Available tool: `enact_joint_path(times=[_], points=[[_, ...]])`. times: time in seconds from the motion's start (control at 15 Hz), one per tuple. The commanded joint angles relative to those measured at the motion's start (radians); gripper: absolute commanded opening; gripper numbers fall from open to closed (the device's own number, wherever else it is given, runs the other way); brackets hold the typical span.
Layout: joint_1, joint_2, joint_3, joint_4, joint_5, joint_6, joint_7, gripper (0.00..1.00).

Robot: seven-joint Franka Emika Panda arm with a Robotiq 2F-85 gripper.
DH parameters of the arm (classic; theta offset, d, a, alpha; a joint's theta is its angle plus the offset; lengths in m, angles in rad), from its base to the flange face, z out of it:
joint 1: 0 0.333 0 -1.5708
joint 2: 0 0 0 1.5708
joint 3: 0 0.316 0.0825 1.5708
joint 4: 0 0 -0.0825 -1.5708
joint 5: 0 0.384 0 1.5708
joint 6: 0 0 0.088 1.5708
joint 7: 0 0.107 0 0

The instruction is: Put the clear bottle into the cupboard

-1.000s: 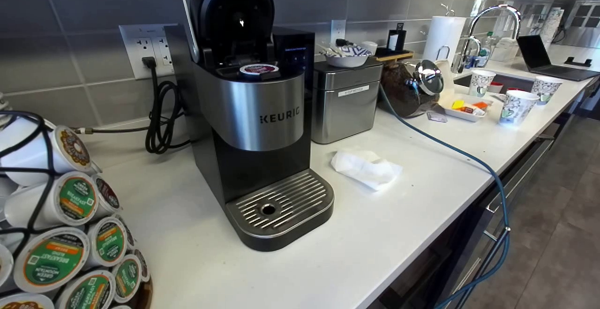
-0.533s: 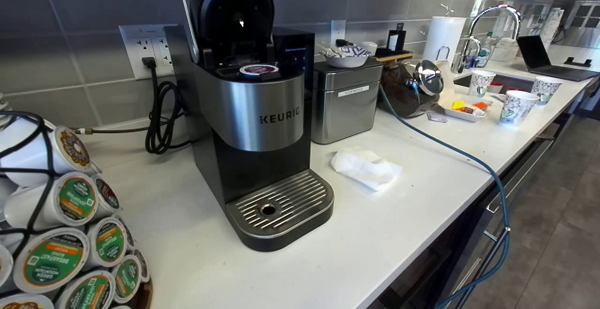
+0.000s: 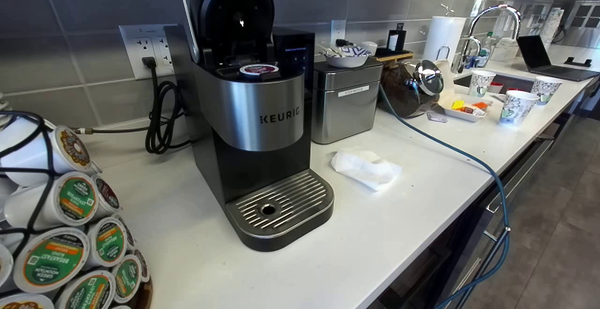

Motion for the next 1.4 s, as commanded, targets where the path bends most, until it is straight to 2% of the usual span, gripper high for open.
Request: enact_joint_path(times=[0.0, 0.47, 0.53, 0.6, 0.67, 0.8, 1.07, 1.33], points=[[-0.017, 0.021, -0.003, 0.049, 0.001, -0.033, 0.018, 0.08], [0.001, 0.008, -0.013, 0.069, -0.01, -0.086, 0.039, 0.08], [-0.129, 0.051, 0.159, 0.218, -0.102, -0.16, 0.067, 0.08], [-0.144, 0.052, 0.194, 0.231, -0.12, -0.183, 0.058, 0.08], [-0.084, -0.017, 0.225, 0.097, -0.201, -0.141, 0.063, 0.08], [-0.124, -0.013, 0.309, 0.114, -0.279, -0.145, 0.077, 0.08], [-0.152, -0.02, 0.4, 0.114, -0.366, -0.154, 0.107, 0.08], [-0.166, -0.023, 0.441, 0.114, -0.404, -0.155, 0.139, 0.08]])
